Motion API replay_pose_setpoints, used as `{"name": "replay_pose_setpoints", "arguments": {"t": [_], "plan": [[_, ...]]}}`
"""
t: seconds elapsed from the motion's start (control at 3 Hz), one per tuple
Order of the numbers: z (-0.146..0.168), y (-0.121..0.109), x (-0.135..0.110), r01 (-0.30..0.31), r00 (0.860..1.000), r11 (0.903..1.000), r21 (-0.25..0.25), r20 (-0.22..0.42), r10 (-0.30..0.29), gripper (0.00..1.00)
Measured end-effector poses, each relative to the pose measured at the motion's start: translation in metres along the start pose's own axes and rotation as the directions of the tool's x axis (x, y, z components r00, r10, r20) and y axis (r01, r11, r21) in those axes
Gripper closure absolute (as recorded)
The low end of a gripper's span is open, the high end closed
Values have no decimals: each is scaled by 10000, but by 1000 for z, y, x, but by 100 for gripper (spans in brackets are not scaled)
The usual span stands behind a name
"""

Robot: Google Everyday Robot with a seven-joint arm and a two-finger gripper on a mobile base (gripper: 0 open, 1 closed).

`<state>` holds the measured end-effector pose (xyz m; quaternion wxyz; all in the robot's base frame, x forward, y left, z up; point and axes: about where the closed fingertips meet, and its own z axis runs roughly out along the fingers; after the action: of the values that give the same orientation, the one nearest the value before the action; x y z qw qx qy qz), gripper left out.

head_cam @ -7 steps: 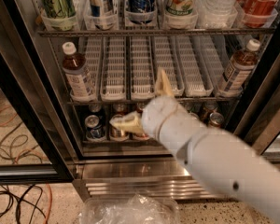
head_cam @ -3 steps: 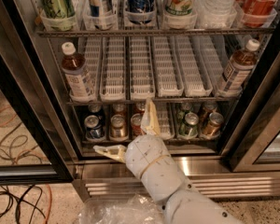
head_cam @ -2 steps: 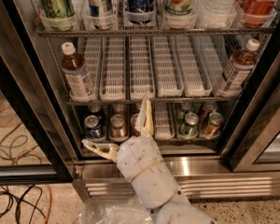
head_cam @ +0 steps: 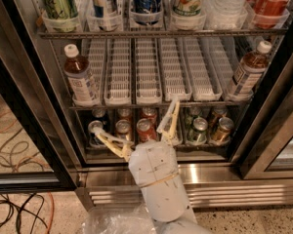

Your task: Pick pepsi can from top shelf of fridge

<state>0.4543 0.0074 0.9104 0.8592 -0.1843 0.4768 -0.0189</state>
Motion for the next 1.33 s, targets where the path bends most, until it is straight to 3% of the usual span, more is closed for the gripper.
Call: {"name": "replay_pose_setpoints", "arguments": {"t": [0.33, 0.67, 1.0, 1.33], "plan": [[0, 1, -1, 27, 10000, 10000, -26, 7, -27, 0], [21, 7, 5, -17, 9994, 9990, 442, 336, 2, 0], [21, 7, 5, -17, 9994, 9990, 442, 337, 2, 0], [29, 4, -3, -204, 9964, 9966, 795, 831, 138, 0]]}}
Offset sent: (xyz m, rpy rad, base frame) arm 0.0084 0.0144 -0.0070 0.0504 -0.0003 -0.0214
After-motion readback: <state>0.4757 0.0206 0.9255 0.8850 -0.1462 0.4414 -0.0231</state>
